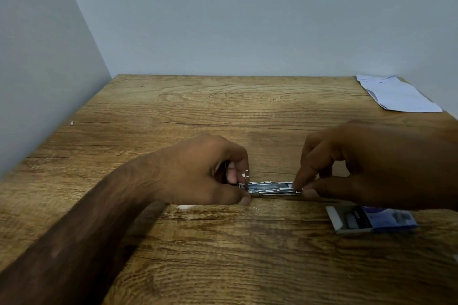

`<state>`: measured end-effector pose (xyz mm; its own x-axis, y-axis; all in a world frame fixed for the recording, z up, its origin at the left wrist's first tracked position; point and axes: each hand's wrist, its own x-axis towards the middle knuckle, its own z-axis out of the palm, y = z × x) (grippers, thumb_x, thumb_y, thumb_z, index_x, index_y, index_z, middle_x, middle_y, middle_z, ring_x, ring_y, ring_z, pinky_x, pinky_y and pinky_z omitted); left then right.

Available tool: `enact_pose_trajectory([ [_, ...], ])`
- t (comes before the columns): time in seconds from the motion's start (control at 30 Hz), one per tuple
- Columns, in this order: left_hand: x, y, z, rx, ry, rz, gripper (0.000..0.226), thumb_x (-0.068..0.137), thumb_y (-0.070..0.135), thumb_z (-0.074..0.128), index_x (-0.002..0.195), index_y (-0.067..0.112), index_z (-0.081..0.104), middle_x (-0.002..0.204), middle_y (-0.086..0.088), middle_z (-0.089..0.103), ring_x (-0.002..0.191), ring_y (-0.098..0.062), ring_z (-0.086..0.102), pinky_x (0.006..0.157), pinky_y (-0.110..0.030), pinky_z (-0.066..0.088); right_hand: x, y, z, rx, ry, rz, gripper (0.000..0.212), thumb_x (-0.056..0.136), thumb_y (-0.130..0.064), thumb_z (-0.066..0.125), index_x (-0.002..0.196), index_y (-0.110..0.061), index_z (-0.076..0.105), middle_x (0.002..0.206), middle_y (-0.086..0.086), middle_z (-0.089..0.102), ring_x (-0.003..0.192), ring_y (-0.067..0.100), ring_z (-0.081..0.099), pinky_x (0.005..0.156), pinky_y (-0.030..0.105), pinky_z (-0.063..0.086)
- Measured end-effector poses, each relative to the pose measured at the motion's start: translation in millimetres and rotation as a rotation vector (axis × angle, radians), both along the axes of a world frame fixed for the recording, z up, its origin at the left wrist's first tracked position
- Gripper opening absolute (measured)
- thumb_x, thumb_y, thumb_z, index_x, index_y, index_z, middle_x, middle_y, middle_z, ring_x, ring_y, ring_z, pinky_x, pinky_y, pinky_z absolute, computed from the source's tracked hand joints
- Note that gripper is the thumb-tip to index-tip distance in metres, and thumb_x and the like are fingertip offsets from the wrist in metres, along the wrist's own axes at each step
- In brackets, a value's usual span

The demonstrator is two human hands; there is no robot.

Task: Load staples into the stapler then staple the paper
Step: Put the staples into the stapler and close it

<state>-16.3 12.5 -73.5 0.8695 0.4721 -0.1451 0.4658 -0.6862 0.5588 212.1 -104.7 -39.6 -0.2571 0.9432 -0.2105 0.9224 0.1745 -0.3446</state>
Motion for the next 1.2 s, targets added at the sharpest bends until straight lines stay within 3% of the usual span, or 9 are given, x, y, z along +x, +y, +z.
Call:
enact_pose_trajectory([
  [0.17,1,0,-1,-0.020,-0.014,0.001,0.019,0.079,0.033,0.089,0.080,0.031,0.070,0.073,0.016,0.065,0.055,0.003,0.055,0.050,-0.012,0.040,0,-2,1,-0.037,0.028,-0.046,0.019,0.080,-0.048,0.074,0.098,-0.053,0.069,0.096,-0.036,0.064,0.079,-0.027,0.056,0.057,0.003,0.045],
  [0.23,0,0,-2,-0.021,-0.016,0.010,0.021,0.079,0.035,0.088,0.078,0.032,0.067,0.070,0.020,0.064,0.053,0.004,0.054,0.049,-0.013,0.040,-3,-2,0,-0.032,0.009,-0.069,0.030,0.076,-0.055,0.075,0.101,-0.053,0.060,0.102,-0.044,0.056,0.075,-0.030,0.053,0.061,-0.004,0.039],
  [0.3,-1,1,-3,-0.011,-0.011,0.007,0.020,0.080,0.036,0.087,0.080,0.031,0.068,0.072,0.017,0.065,0.055,0.003,0.055,0.050,-0.014,0.041,-7,-1,-4,-0.008,-0.026,-0.082,0.043,0.069,-0.067,0.071,0.106,-0.056,0.053,0.109,-0.050,0.044,0.081,-0.022,0.057,0.059,0.007,0.047],
  [0.37,0,2,-4,0.011,-0.007,0.001,0.019,0.080,0.038,0.087,0.084,0.030,0.070,0.079,0.010,0.067,0.058,0.002,0.057,0.051,-0.014,0.042,-10,1,-11,0.029,-0.069,-0.065,0.052,0.064,-0.078,0.063,0.110,-0.059,0.050,0.110,-0.042,0.045,0.085,-0.010,0.057,0.066,0.015,0.047],
  [0.5,-1,4,-4,-0.019,-0.023,-0.009,0.019,0.080,0.038,0.086,0.091,0.028,0.073,0.085,0.004,0.070,0.062,0.000,0.059,0.053,-0.015,0.043,-11,6,-18,0.061,-0.057,-0.079,0.039,0.068,-0.072,0.062,0.102,-0.056,0.055,0.104,-0.036,0.048,0.082,-0.009,0.054,0.070,0.027,0.050],
  [0.6,-4,7,-2,-0.116,-0.075,-0.017,0.016,0.084,0.031,0.086,0.095,0.025,0.076,0.086,-0.003,0.073,0.070,-0.015,0.067,0.062,-0.032,0.053,-8,9,-18,0.052,0.005,-0.123,0.036,0.066,-0.072,0.063,0.097,-0.054,0.060,0.104,-0.034,0.054,0.084,-0.008,0.059,0.072,0.032,0.056],
  [0.73,-6,9,-1,-0.154,-0.204,0.038,0.013,0.082,0.018,0.088,0.089,0.019,0.078,0.075,-0.001,0.073,0.066,-0.010,0.064,0.059,-0.026,0.051,-6,10,-19,0.026,0.056,-0.158,0.035,0.063,-0.071,0.066,0.093,-0.054,0.065,0.094,-0.033,0.065,0.081,-0.008,0.063,0.071,0.033,0.060],
  [0.97,0,2,-6,-0.070,-0.330,0.111,0.010,0.081,0.022,0.088,0.089,0.022,0.082,0.073,-0.006,0.074,0.069,-0.027,0.069,0.058,-0.025,0.050,-5,13,-23,0.060,0.125,-0.228,0.021,0.066,-0.055,0.082,0.083,-0.045,0.074,0.081,-0.035,0.069,0.076,-0.012,0.065,0.061,0.020,0.055],
  [1.2,9,-10,-8,0.108,-0.252,0.049,0.009,0.084,0.027,0.085,0.093,0.027,0.083,0.084,0.010,0.071,0.074,-0.008,0.066,0.065,-0.035,0.057,-10,14,-32,0.101,0.170,-0.220,0.021,0.067,-0.052,0.083,0.085,-0.044,0.074,0.084,-0.037,0.068,0.077,-0.014,0.065,0.054,0.013,0.050],
])
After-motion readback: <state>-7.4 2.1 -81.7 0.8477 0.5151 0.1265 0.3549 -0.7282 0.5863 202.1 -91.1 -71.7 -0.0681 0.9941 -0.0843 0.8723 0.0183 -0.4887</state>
